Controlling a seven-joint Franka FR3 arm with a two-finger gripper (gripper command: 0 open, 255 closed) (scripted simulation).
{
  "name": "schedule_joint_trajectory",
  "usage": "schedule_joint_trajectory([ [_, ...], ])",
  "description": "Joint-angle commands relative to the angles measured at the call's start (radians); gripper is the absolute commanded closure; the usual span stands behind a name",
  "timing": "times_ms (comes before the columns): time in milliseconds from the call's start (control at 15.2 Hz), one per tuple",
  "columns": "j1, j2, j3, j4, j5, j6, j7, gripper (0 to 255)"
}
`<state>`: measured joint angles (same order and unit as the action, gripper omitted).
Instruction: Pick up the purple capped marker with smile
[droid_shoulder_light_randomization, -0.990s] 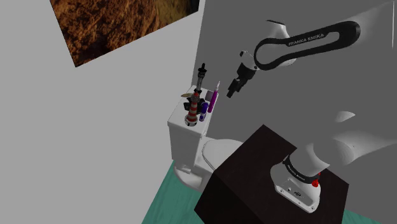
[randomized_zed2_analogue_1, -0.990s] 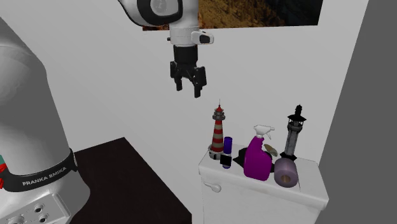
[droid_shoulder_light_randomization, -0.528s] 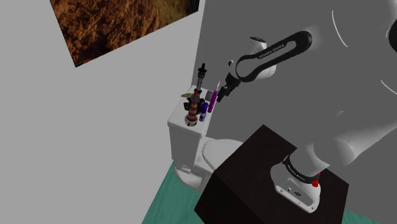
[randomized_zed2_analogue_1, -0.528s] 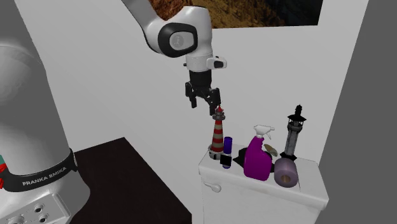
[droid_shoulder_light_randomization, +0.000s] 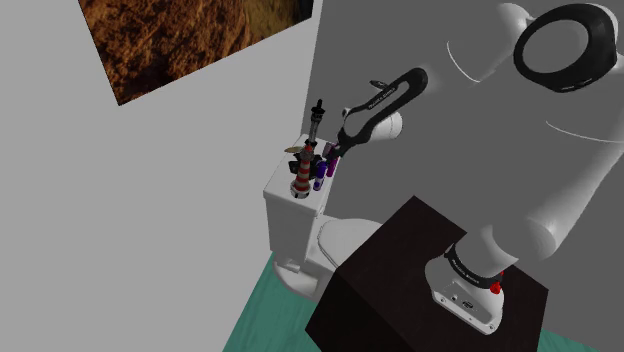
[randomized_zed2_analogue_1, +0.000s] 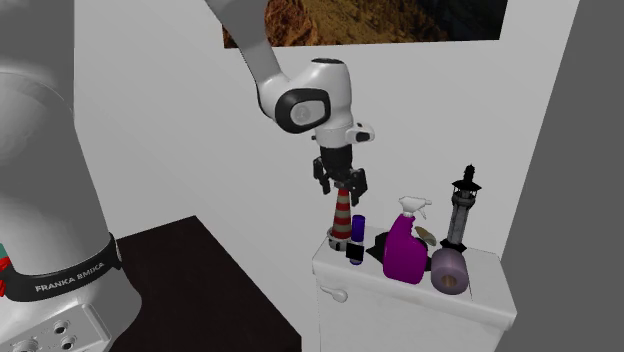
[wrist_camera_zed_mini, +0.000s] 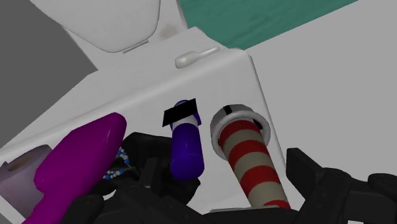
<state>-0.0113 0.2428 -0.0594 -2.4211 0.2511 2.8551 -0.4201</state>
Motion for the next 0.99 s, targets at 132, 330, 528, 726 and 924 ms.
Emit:
schedule_joint_trajectory([
  [132, -0.035, 0.176, 0.031, 0.116, 0.039, 0.088, -0.050, 0],
  [330, -0.054, 0.287, 0.045, 0.205, 0.043, 0.128, -0.065, 0],
  [528, -0.066, 0.327, 0.060, 0.219, 0.050, 0.156, -0.074, 0],
  [726, -0.078, 0.369, 0.074, 0.234, 0.055, 0.184, -0.083, 0],
  [924, -0.085, 0.391, 0.081, 0.242, 0.056, 0.198, -0.086, 0],
])
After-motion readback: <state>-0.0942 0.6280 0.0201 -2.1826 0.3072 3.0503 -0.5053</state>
